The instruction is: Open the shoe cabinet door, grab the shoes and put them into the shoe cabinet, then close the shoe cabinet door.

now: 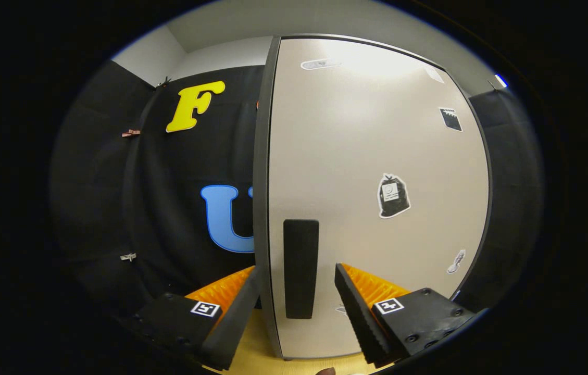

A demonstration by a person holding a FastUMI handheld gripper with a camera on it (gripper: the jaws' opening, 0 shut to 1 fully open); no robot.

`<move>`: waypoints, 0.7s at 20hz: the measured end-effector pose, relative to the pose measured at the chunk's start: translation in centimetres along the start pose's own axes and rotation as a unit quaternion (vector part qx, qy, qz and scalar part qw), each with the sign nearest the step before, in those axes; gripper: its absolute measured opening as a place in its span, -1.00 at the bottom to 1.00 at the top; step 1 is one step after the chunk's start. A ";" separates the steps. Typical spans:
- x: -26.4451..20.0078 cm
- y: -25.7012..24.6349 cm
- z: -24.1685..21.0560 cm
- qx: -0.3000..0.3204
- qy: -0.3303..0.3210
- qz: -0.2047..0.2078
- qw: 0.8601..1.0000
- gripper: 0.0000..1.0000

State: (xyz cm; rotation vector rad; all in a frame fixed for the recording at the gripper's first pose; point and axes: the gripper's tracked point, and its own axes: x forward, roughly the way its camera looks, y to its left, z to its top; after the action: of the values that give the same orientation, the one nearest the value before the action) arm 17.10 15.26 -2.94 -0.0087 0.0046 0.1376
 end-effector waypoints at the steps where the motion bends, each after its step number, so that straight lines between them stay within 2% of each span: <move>1: 0.5 0.1 -0.4 -0.006 0.003 -0.002 1.000 0.76; 3: 1.4 -0.2 -0.9 -0.014 0.007 -0.016 1.000 0.48; 4: 1.5 -0.6 -1.0 -0.012 0.009 -0.030 0.999 0.17; 8: 1.8 -1.0 -1.1 0.009 0.009 -0.046 0.999 -0.36; 9: 1.5 -0.9 -1.2 0.008 0.011 -0.047 0.999 -0.36; 11: 1.1 -0.9 -1.2 0.008 0.018 -0.045 0.999 -0.58; 14: -0.9 -0.8 -0.6 0.017 0.015 -0.046 0.999 -0.68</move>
State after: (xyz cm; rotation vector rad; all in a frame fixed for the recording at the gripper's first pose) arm 16.31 14.37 -3.57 0.0225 0.0368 0.0453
